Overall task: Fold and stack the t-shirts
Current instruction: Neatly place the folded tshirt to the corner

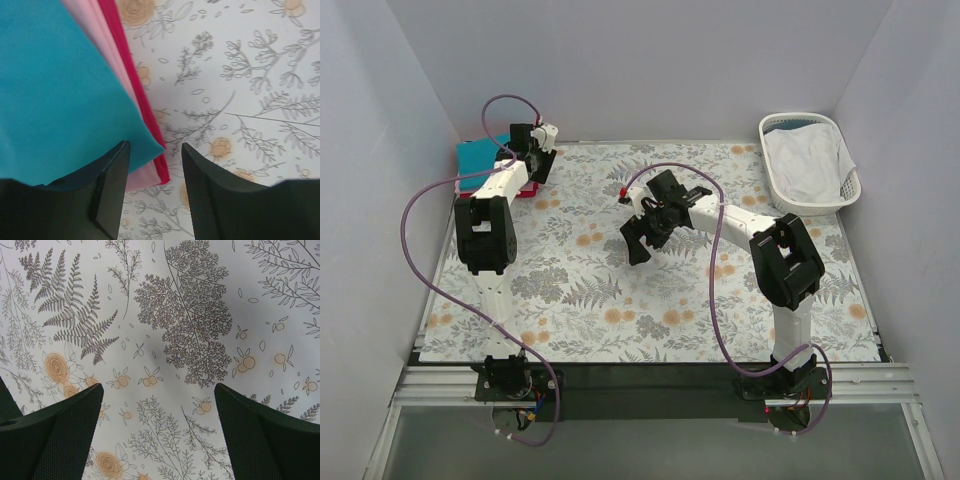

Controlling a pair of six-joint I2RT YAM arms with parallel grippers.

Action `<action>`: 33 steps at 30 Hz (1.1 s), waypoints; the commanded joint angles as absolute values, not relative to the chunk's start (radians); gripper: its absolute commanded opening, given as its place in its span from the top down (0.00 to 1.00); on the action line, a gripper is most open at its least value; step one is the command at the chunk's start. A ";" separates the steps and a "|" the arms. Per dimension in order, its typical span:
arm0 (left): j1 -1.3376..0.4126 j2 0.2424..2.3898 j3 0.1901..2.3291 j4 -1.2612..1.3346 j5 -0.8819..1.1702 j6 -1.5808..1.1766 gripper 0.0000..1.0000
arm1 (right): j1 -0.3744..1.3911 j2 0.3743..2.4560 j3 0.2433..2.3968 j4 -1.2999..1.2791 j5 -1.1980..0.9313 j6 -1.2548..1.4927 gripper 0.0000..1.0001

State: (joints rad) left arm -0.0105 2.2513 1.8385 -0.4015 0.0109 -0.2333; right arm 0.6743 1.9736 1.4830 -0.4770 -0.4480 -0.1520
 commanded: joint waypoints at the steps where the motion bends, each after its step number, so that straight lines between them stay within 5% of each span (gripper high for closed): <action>1: -0.023 2.171 1.830 -0.334 -0.103 -0.184 0.56 | 0.673 1.970 1.499 -0.494 -0.466 -0.141 0.02; 17: -0.040 2.160 1.767 -0.284 -0.150 -0.132 0.64 | 0.673 1.987 1.503 -0.499 -0.472 -0.138 0.02; 24: -0.040 2.160 1.766 -0.250 -0.186 -0.115 0.80 | 0.673 1.993 1.506 -0.499 -0.474 -0.137 0.02; 28: -0.040 2.157 1.763 -0.242 -0.192 -0.106 0.97 | 0.673 1.993 1.505 -0.500 -0.472 -0.138 0.02; 33: -0.040 2.131 1.743 -0.244 -0.190 -0.089 1.00 | 0.673 1.991 1.505 -0.500 -0.469 -0.137 0.02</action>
